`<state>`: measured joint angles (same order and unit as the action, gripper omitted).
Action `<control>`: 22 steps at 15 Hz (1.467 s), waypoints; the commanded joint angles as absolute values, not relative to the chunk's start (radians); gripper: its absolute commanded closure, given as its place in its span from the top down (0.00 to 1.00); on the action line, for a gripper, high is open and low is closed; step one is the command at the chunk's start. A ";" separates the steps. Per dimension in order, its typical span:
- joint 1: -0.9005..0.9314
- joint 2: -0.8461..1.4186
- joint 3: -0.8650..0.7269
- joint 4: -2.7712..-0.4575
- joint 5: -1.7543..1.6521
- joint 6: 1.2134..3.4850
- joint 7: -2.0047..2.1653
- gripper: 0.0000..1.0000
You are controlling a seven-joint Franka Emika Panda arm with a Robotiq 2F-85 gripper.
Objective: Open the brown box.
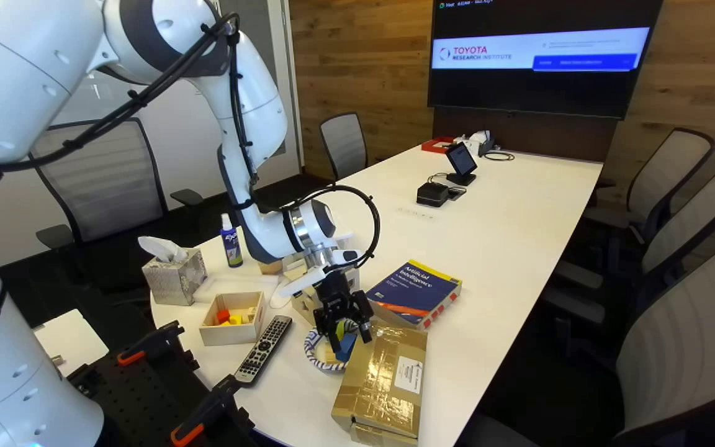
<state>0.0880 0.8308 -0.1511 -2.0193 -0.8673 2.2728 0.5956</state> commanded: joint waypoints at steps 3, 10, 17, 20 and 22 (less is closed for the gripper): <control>0.098 0.844 -0.181 -1.990 -0.865 2.268 0.610 1.00; 0.081 0.898 -0.185 -1.949 -0.841 2.279 0.597 1.00; 0.073 0.923 -0.205 -1.912 -0.827 2.269 0.583 0.91; 0.072 0.923 -0.209 -1.899 -0.828 2.271 0.579 0.56; 0.074 0.924 -0.208 -1.893 -0.830 2.272 0.576 0.41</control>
